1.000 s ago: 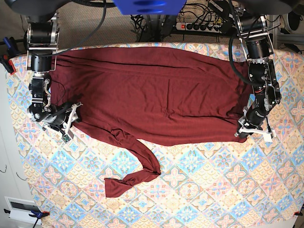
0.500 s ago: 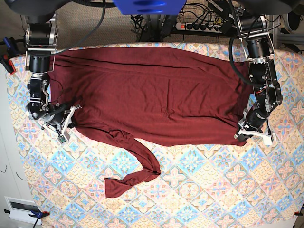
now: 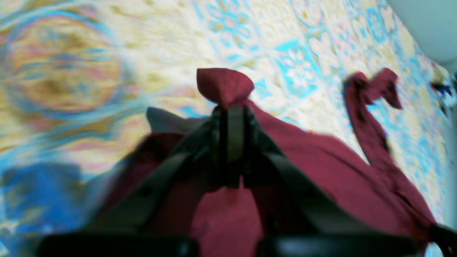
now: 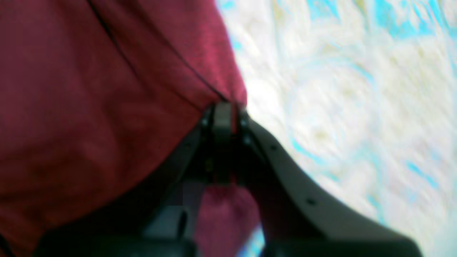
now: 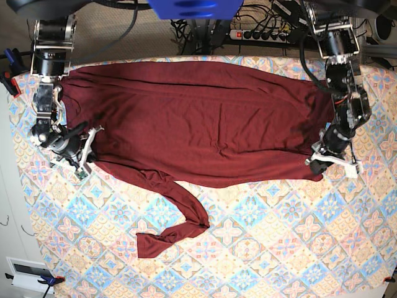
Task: Layout the t-shirt on the table in an organized manner, then fold the t-shirt properly
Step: 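Fold the grasped side edge with both grippers over toward the collar edge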
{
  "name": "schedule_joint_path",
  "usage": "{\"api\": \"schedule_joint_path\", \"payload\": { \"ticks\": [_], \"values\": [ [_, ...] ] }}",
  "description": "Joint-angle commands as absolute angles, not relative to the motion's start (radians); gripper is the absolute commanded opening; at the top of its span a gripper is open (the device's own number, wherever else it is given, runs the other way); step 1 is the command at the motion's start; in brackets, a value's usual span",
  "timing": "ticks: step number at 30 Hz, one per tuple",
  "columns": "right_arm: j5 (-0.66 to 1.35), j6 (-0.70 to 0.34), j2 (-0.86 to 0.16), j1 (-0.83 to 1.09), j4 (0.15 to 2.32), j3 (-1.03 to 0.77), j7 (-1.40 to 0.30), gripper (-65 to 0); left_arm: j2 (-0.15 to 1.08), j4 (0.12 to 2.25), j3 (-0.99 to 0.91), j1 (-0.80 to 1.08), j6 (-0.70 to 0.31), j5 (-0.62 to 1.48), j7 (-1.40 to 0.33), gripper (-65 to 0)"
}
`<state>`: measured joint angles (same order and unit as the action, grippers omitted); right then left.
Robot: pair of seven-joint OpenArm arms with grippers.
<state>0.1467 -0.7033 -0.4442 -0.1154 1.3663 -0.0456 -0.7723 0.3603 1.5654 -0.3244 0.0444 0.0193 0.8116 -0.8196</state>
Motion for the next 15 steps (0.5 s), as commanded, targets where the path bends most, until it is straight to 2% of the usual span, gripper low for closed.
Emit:
{"api": "schedule_joint_path", "payload": {
  "ticks": [1,15],
  "values": [
    [0.160,-0.698,-0.467,-0.124,1.419,-0.074,-0.759,-64.8,0.378,1.592,-0.344,0.036,0.010,0.826,-0.796,-65.0],
    [0.160,-0.698,-0.466,0.068,1.702,-0.236,-0.860,-64.8,0.424,1.661,-0.473,0.216,0.010,0.974,-0.796,-65.0]
  ]
}}
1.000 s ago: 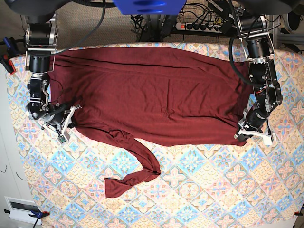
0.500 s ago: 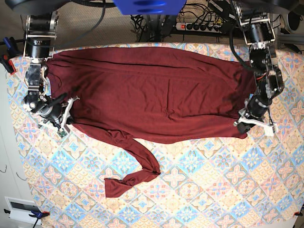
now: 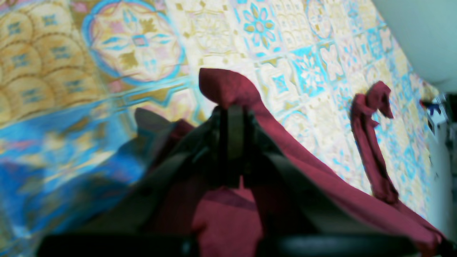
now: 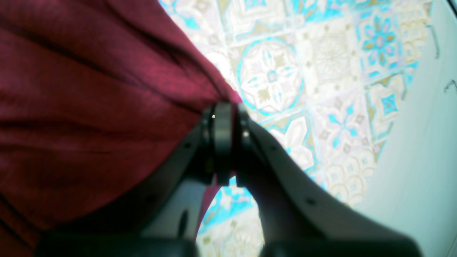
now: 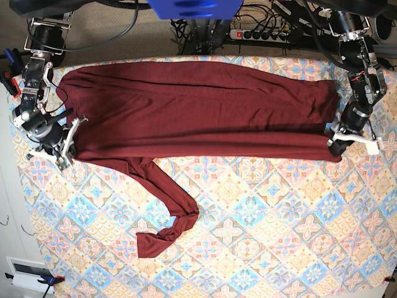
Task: Layout the t-shirt on the table in an organized manner, then fold the t-shirt properly
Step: 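Fold the grasped side edge with both grippers over toward the collar edge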
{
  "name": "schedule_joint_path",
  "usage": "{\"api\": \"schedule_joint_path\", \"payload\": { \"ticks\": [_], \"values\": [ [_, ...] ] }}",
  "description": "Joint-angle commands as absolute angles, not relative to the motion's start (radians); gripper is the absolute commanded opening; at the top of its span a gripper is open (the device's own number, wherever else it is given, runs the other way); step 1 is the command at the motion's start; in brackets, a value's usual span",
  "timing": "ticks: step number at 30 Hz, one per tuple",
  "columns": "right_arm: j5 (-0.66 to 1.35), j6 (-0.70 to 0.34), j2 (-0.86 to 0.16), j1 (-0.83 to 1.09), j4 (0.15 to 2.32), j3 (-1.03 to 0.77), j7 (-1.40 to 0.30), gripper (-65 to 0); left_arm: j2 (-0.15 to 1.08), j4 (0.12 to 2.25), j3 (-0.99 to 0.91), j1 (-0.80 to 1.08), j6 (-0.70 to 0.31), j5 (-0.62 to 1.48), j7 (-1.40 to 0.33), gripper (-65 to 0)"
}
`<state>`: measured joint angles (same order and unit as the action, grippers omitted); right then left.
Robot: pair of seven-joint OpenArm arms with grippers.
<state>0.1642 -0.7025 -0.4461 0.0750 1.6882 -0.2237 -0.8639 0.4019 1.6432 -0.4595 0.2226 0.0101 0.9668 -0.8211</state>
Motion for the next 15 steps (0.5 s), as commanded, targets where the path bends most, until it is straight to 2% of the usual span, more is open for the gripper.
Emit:
{"api": "schedule_joint_path", "payload": {
  "ticks": [1,8,15],
  "values": [
    [0.160,-0.698,-0.466,0.085,1.718,-0.246,-0.862,-64.8,0.424,1.661,-0.483,0.223,0.010,0.980,-0.796,-65.0],
    [0.160,-0.698,-0.466,0.200,1.802,-0.275,-0.868,-64.8,0.424,1.661,-0.490,0.268,0.010,0.986,-0.797,-65.0],
    [0.160,-0.698,-0.466,0.286,1.813,-0.271,-0.868,-64.8,0.424,1.659,-0.490,0.274,0.010,0.984,-0.929,-65.0]
  ]
}}
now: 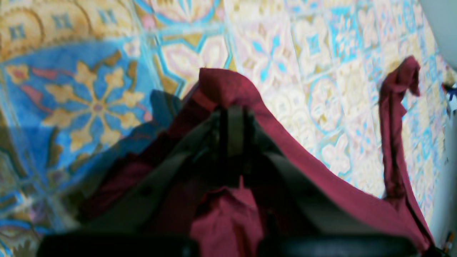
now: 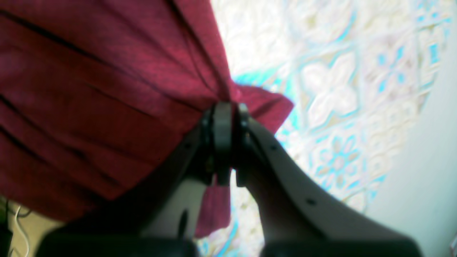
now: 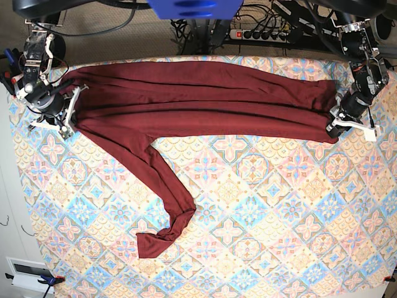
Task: Layout the t-shirt on the table in an organized manner, then fold the t-shirt properly
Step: 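Fold the grasped side edge with both grippers over toward the collar edge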
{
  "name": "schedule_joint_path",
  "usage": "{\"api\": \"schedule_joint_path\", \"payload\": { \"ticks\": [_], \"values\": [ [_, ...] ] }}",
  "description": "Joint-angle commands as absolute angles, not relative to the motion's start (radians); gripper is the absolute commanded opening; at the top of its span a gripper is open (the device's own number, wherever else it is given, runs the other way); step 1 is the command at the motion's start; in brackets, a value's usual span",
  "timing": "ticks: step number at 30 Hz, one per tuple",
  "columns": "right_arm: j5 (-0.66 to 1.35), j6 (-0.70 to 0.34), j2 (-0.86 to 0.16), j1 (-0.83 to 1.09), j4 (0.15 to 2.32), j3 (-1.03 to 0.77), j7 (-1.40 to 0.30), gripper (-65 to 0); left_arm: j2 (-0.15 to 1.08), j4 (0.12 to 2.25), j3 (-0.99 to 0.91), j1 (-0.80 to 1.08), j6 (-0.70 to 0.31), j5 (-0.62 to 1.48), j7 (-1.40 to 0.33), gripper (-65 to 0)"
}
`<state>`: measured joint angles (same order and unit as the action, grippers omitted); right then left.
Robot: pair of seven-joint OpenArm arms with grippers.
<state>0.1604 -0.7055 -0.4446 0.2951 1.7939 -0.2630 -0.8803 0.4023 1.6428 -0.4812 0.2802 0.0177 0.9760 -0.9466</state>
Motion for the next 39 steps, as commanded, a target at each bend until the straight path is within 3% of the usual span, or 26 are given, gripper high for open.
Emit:
{"api": "schedule_joint_path", "payload": {
  "ticks": [1,17,27,31,39],
  "values": [
    [0.160,-0.698,-0.466,0.294,1.813,-0.271,-0.868,-64.8,0.424,1.659,-0.490,0.274,0.010,0.984,-0.937,-65.0],
    [0.160,-0.698,-0.467,0.395,1.836,-0.274,-0.868,-64.8,0.453,1.656,-0.556,0.275,0.010,0.972,-1.072,-65.0],
    [0.160,-0.698,-0.467,0.397,1.833,-0.265,-0.894,-64.3,0.420,1.655,-0.549,0.275,0.010,0.789,-1.124,-65.0],
    [0.159,-0.698,-0.467,0.395,1.834,-0.265,-0.935,-64.0,0.423,1.655,-0.453,0.274,0.010,0.760,-1.124,-65.0],
    [0.159,-0.698,-0.467,0.397,1.836,-0.268,-0.937,-53.4,0.418,1.656,-0.437,0.268,0.010,0.765,-1.124,-65.0]
  ]
}}
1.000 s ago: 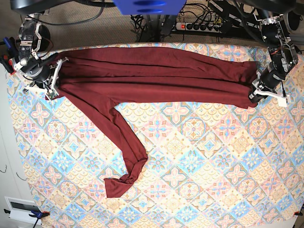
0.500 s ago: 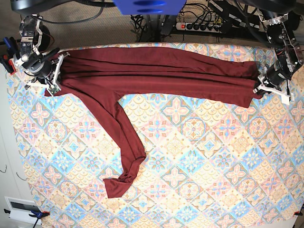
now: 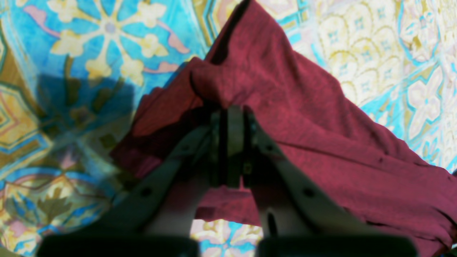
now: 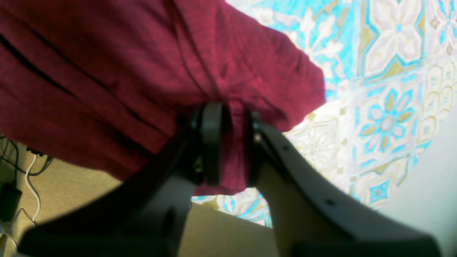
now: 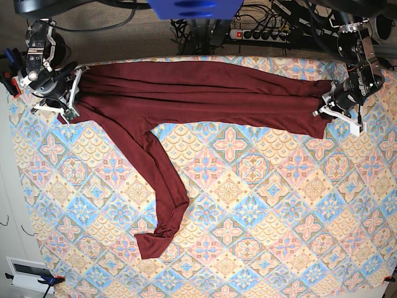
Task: Layout the t-shirt on the table in an organized manner, then fold the t-shirt properly
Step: 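Fold the grasped side edge with both grippers over toward the collar edge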
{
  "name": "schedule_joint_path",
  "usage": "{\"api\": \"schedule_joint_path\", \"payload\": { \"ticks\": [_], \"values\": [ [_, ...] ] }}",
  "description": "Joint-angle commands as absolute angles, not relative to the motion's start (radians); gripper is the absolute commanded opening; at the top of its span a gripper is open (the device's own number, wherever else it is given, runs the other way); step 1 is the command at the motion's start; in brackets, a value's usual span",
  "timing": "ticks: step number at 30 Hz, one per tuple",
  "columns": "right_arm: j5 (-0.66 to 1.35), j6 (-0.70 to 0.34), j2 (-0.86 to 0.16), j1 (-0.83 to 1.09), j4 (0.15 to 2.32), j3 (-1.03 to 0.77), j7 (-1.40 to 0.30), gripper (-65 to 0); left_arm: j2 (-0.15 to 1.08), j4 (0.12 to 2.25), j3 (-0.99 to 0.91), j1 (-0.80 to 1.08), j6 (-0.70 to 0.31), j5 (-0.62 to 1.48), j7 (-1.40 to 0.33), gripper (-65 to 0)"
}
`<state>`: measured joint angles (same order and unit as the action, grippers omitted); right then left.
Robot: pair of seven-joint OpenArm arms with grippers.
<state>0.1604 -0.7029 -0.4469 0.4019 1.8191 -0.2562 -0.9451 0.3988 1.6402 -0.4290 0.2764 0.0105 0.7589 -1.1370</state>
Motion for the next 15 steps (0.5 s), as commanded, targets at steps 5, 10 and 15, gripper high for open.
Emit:
{"api": "schedule_joint_path", "payload": {
  "ticks": [5,10,15],
  "values": [
    [0.159,-0.698,-0.467,0.397,1.840,-0.266,-0.937,-52.8,0.423,1.661,-0.440,0.269,0.010,0.766,-1.118,-56.3],
    [0.159,-0.698,-0.467,0.397,1.857,-0.266,-0.937,-52.8,0.415,1.758,-0.472,0.272,0.010,0.768,-1.116,-54.3],
    [0.159,-0.698,-0.467,0.394,1.857,-0.266,-0.935,-52.8,0.403,1.810,-0.481,0.254,0.010,0.759,-1.116,-54.0]
  ]
}}
